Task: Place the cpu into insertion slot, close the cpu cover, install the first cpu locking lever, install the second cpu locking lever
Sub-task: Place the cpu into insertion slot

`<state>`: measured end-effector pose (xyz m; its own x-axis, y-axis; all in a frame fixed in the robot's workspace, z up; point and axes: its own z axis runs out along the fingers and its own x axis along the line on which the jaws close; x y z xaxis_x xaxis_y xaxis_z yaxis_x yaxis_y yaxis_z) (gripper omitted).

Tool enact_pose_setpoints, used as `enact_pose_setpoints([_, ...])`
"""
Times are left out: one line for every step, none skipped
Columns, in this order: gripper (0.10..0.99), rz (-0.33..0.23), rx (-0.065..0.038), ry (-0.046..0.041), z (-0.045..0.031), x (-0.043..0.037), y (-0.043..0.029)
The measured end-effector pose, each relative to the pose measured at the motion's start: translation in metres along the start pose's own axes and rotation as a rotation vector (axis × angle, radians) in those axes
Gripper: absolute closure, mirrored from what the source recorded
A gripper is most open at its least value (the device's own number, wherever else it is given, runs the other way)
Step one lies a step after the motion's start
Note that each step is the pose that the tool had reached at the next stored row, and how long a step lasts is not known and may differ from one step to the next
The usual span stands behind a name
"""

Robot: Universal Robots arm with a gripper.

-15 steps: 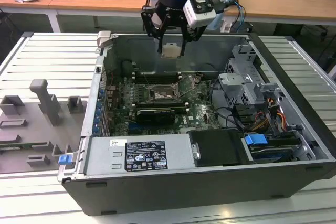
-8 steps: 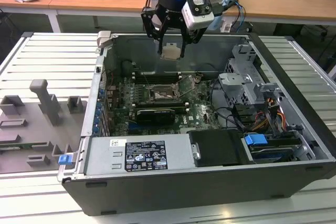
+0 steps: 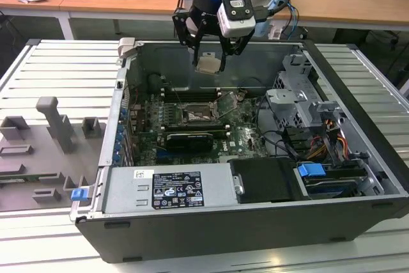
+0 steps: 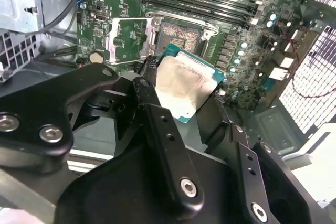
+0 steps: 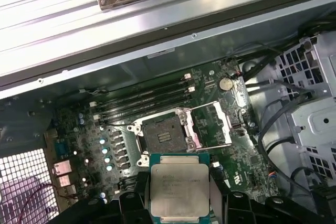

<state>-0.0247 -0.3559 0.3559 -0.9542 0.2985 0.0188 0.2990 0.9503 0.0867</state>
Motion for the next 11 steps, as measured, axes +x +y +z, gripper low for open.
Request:
enact_pose_setpoints([0.545,0.014,0.0,-0.0012,0.0001,0.0,0.0])
enact_pose_setpoints([0.545,0.029,-0.001,-0.0025,0.0003,0.0,0.0])
enact_pose_setpoints([0.545,0.038,-0.001,-0.0033,0.0003,0.0,0.0])
enact_pose_setpoints([0.545,0.046,-0.001,-0.004,0.0004,0.0,0.0])
enact_pose_setpoints([0.545,0.062,-0.001,-0.0054,0.0006,0.0,-0.0001])
enact_pose_setpoints([0.545,0.076,-0.001,-0.0066,0.0007,0.0,-0.0001])
enact_pose_setpoints([0.545,0.096,-0.002,-0.0083,0.0008,0.0,-0.0001])
enact_pose_setpoints([0.545,0.116,-0.002,-0.0101,0.001,0.0,-0.0001])
enact_pose_setpoints([0.545,0.13,-0.002,-0.0113,0.0011,0.0,-0.0001])
enact_pose_setpoints([0.545,0.14,-0.003,-0.0122,0.0012,0.0,-0.0001])
enact_pose_setpoints([0.545,0.147,-0.003,-0.0128,0.0013,0.0,-0.0001])
